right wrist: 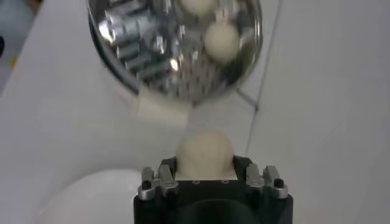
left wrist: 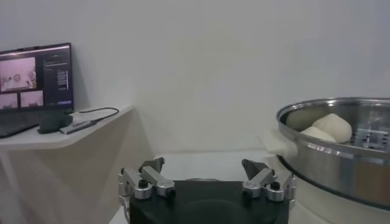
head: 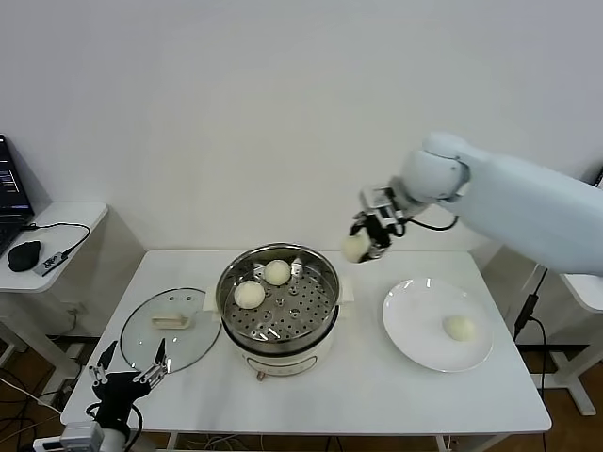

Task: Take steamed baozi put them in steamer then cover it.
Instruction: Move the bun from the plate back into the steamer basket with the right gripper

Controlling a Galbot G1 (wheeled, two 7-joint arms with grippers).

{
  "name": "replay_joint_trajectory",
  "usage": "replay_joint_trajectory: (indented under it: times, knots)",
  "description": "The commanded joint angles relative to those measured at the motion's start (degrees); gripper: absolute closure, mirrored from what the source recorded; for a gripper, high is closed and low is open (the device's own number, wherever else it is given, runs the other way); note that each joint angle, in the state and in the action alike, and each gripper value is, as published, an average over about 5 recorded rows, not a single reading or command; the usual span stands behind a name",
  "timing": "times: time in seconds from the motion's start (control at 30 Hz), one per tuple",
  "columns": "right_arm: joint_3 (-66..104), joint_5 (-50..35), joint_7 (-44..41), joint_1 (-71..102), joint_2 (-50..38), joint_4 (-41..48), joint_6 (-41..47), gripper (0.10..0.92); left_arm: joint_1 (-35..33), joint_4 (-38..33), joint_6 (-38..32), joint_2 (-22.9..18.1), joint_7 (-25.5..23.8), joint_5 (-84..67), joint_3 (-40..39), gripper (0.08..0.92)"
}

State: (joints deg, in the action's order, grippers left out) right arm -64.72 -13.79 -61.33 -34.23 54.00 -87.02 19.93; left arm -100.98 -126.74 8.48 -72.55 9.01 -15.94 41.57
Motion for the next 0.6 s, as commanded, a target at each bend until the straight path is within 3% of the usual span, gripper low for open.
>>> replay_joint_trajectory:
  times: [0.03, 0.6]
  knots:
    - [-6.38, -2.41, 3.08, -2.00, 12.18, -0.79, -5.52, 0.431, -0.16, -0.32, 0.04, -0.29, 0.00, 0.03, 0.07, 0.177]
    - [-12.21, 15.18, 6.18, 3.26, 18.68, 0.52, -19.17, 0.431, -0.21, -0.99, -0.13, -1.89, 0.11, 0.56, -0.30, 0.177]
